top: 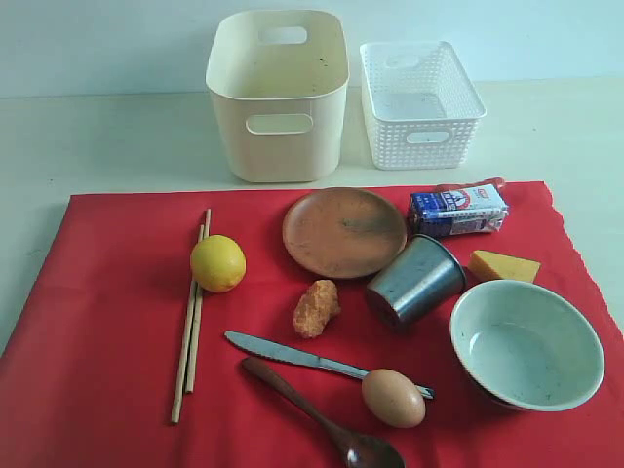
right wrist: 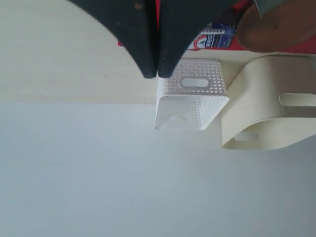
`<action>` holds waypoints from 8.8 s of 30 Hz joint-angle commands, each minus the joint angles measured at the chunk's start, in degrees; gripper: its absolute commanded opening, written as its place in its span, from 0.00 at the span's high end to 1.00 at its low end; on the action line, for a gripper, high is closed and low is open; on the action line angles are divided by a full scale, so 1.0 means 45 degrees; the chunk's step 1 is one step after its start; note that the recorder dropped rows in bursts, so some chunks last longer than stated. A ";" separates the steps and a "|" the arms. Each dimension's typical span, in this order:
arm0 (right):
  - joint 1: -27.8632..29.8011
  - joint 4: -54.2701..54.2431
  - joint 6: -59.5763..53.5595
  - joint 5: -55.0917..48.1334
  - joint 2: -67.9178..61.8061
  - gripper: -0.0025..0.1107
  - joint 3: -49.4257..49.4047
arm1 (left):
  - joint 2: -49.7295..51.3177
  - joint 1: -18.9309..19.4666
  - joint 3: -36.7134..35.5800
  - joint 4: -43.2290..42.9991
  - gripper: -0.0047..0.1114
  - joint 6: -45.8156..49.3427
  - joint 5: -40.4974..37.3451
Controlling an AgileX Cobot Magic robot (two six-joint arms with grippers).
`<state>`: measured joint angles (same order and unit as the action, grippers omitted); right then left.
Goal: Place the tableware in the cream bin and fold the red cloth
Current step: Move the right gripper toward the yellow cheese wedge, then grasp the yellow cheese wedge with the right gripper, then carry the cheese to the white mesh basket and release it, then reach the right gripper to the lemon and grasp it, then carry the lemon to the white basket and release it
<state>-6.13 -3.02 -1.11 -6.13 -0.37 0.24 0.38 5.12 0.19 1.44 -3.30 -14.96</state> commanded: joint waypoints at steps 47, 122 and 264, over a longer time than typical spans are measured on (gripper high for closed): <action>-0.1207 -0.2093 -0.0286 -0.6656 -1.6500 0.70 0.9118 | -0.0084 0.0009 -0.0043 0.0090 0.94 0.0032 0.0044; -0.1384 -0.0214 -0.0501 -0.0647 -2.3393 0.98 1.6790 | -0.0084 0.0009 -0.0043 0.0090 0.94 0.0032 0.0044; -0.8630 -0.4150 -0.3743 -0.3367 -2.4742 0.98 1.7079 | -0.0084 0.0009 -0.0043 0.0090 0.94 0.0032 0.0044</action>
<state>-45.25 -22.25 -18.30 -21.73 -114.84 76.96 0.38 5.12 0.19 1.44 -3.30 -14.96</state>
